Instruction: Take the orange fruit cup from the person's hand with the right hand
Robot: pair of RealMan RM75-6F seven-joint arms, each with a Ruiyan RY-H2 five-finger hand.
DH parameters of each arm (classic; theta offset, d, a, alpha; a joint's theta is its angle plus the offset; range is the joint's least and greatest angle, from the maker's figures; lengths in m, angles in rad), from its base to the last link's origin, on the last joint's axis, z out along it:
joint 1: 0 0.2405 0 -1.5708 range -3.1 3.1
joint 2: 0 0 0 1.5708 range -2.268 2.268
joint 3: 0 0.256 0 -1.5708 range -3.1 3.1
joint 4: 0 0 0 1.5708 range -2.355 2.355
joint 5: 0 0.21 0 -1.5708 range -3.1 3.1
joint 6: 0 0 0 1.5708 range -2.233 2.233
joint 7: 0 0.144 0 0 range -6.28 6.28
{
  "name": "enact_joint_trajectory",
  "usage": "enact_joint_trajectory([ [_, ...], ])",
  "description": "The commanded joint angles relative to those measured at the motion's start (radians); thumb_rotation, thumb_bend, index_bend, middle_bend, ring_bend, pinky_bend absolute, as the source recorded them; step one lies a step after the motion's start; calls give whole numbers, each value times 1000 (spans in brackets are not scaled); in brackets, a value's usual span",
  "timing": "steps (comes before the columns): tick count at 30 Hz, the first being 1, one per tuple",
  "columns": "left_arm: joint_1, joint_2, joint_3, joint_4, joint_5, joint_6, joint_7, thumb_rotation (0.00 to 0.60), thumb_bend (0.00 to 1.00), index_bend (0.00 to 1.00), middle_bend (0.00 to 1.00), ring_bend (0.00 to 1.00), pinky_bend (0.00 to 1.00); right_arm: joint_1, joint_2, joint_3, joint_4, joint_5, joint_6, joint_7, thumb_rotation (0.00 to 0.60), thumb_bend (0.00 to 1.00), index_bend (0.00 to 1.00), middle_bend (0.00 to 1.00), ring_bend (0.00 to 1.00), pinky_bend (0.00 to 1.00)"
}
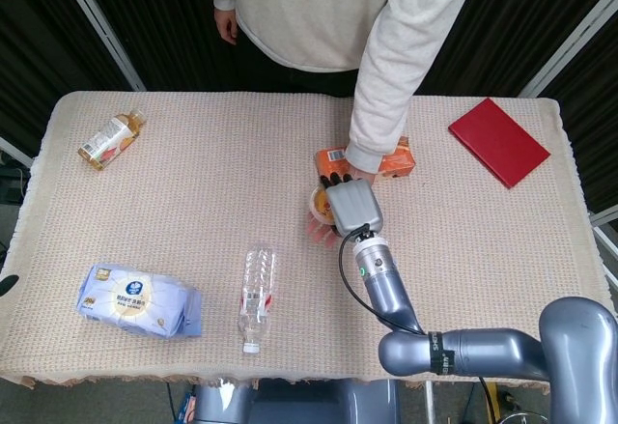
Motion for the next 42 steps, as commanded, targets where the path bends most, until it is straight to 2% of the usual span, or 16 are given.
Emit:
enact_joint_trajectory([
  [1,1,-1,1,-1,3,1,3,600,0,0,0,0,0,-23,-12,-25,17,-82,22,57,600,334,682,667,572,574],
  [9,0,-4,2,-1,2,1,12,600,0,1,0,0,0,-62,55,-28,-63,-155,76,79,600,335,686,670,575,577],
  [15,3,-5,1,-7,3,9,24,600,0,1,0,0,0,-166,215,-68,-252,-192,153,99,600,335,679,665,574,577],
  [18,4,-6,1,-10,2,12,32,600,0,1,0,0,0,-233,294,-110,-323,-236,179,142,600,335,676,657,569,577],
  [21,5,-7,1,-14,6,17,40,600,0,1,0,0,0,-304,345,-167,-346,-298,195,205,600,335,672,646,557,575],
  [27,6,-12,3,-20,12,20,58,600,0,1,0,0,0,-428,368,-299,-281,-378,187,317,600,334,666,619,534,539],
  [30,4,-16,4,-21,12,15,70,600,0,1,0,0,0,-473,353,-342,-228,-403,166,375,600,334,655,605,527,531],
  [32,2,-20,4,-22,10,11,78,600,0,1,0,0,0,-498,337,-360,-189,-419,146,414,600,312,613,564,497,517],
  [33,1,-21,4,-22,9,10,81,600,0,2,0,0,0,-503,334,-364,-178,-424,139,422,600,277,555,503,435,507],
  [35,-1,-25,4,-22,7,8,88,600,0,2,0,0,0,-516,327,-378,-154,-442,104,453,600,201,416,338,251,451],
  [37,-2,-27,3,-21,5,7,91,600,0,1,0,0,0,-524,331,-384,-151,-445,58,506,600,137,246,125,49,290],
  [39,-1,-29,3,-21,5,9,94,600,0,1,0,0,0,-525,352,-392,-164,-421,-21,557,600,109,155,23,0,176],
  [42,-1,-30,3,-21,6,11,95,600,0,1,0,0,0,-516,380,-405,-162,-407,-92,556,600,86,97,0,0,52],
])
